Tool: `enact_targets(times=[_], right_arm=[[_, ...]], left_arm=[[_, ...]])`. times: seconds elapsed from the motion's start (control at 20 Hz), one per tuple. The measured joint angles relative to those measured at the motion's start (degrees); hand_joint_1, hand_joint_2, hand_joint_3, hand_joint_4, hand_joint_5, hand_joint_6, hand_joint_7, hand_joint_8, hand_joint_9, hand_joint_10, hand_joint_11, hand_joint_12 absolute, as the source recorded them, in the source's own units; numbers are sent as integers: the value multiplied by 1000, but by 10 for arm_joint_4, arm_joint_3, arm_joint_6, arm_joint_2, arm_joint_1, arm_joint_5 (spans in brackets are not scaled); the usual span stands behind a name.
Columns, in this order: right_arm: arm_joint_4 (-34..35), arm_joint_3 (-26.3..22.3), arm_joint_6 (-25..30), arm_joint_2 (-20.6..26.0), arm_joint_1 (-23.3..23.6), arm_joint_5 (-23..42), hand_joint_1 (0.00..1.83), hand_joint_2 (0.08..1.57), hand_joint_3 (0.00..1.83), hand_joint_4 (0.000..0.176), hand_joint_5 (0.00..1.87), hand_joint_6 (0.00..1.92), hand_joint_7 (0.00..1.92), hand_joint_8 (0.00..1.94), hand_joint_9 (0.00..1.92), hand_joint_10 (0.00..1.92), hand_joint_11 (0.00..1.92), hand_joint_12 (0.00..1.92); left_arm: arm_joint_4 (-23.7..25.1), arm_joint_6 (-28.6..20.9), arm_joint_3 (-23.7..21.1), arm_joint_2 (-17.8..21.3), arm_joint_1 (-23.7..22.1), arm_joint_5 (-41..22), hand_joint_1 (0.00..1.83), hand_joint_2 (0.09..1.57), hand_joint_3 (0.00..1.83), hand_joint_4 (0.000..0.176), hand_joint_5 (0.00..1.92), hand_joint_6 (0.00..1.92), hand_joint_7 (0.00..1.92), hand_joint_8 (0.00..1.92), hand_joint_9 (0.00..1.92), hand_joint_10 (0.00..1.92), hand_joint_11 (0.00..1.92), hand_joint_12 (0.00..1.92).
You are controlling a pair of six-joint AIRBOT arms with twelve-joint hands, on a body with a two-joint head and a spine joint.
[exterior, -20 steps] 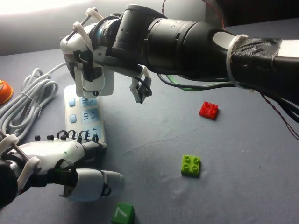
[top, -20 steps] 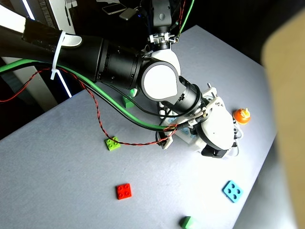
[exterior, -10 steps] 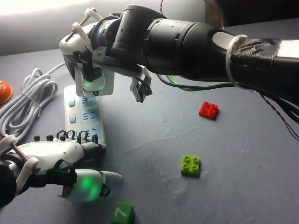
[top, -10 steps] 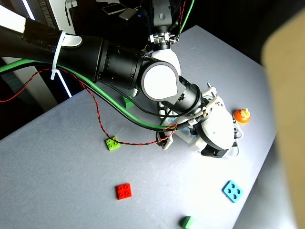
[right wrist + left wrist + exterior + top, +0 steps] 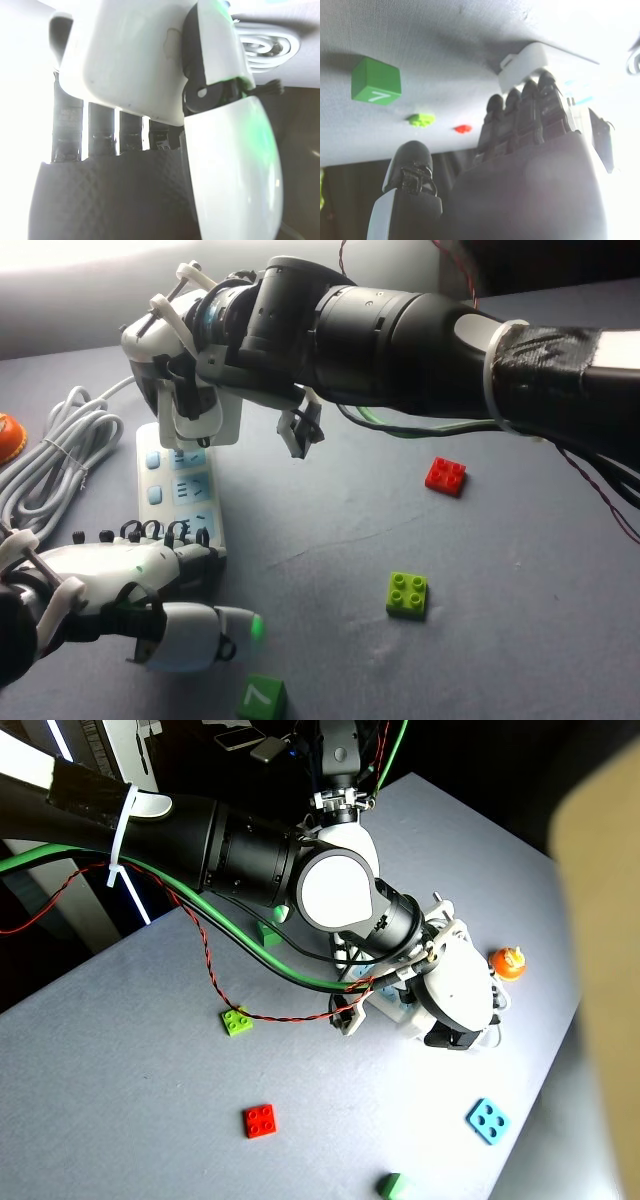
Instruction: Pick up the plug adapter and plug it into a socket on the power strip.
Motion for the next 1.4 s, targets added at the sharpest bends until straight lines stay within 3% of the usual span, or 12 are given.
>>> enact_targets(times=[0.05, 0.45, 0.5, 0.55, 0.6, 0.65, 0.8, 0.85, 0.9, 0.95, 1.1, 1.4], right_arm=[[0, -2, -2, 0, 0, 0, 1366, 1141, 1, 0, 871, 945, 952, 1099, 853, 1360, 756, 1540], [-1, -6, -4, 1, -3, -1, 1375, 1129, 0, 0, 896, 896, 957, 1069, 899, 1323, 824, 1457], [-1, -7, -5, 1, -3, 0, 1279, 1114, 0, 0, 943, 881, 1027, 1074, 954, 1102, 845, 1437], [-2, -8, -7, 1, -3, 0, 1260, 1110, 0, 0, 951, 882, 1045, 1067, 988, 999, 851, 1421], [-5, -10, -9, 1, -3, 0, 1260, 1110, 0, 0, 951, 882, 1045, 1067, 988, 999, 851, 1421], [-5, -10, -9, 1, -3, 0, 1366, 1147, 1, 0, 835, 966, 926, 1146, 885, 1332, 838, 1430], [-8, -10, -10, -4, -2, -1, 1370, 1149, 0, 0, 811, 1005, 930, 1127, 887, 1338, 838, 1470], [-8, -10, -10, -6, -2, -1, 1280, 1131, 0, 0, 882, 962, 1021, 1101, 944, 1126, 839, 1479], [-8, -10, -10, -7, -2, -1, 1280, 1131, 0, 0, 882, 962, 1021, 1101, 944, 1126, 839, 1479], [-9, -10, -12, -8, -2, -2, 1253, 1124, 0, 0, 897, 970, 1046, 1076, 998, 976, 843, 1443], [-10, -10, -13, -10, -2, -2, 1252, 1124, 1, 0, 897, 969, 1044, 1079, 1000, 947, 830, 1459], [-16, -8, -20, -17, -3, -1, 1258, 1116, 0, 0, 926, 914, 1054, 1073, 1007, 946, 849, 1437]], left_arm=[[-1, -1, 0, -2, 0, -3, 3, 1283, 0, 0, 53, 7, 54, 7, 57, 11, 28, 37], [-3, -6, 0, -5, -3, -10, 3, 1290, 2, 0, 65, 3, 68, 0, 66, 1, 0, 159], [-3, -9, 0, -5, -3, -11, 0, 1292, 2, 0, 37, 4, 43, 2, 40, 2, 0, 78], [-3, -10, 0, -5, -3, -12, 0, 1286, 1, 0, 46, 0, 52, 0, 51, 0, 0, 101], [-3, -10, 0, -5, -3, -12, 0, 1286, 1, 0, 46, 0, 52, 0, 51, 0, 0, 101], [-3, -12, 0, -5, -3, -12, 0, 1285, 0, 0, 50, 1, 43, 0, 53, 0, 0, 106], [-3, -15, 0, -5, -3, -13, 0, 1279, 0, 0, 51, 2, 31, 0, 51, 0, 0, 109], [-3, -15, 0, -5, -2, -13, 0, 1271, 1, 0, 73, 1, 53, 0, 72, 0, 0, 174], [-1, -16, 0, -5, -1, -13, 0, 1271, 1, 0, 73, 1, 53, 0, 72, 0, 0, 174], [-1, -18, 0, -5, -1, -14, 0, 1268, 0, 0, 47, 4, 58, 6, 64, 4, 0, 120], [0, -19, 0, -5, 1, -14, 1, 1270, 0, 0, 90, 1, 92, 0, 104, 0, 0, 237], [2, -19, -1, -5, 2, -17, 0, 1272, 1, 0, 48, 2, 38, 4, 45, 3, 0, 91]])
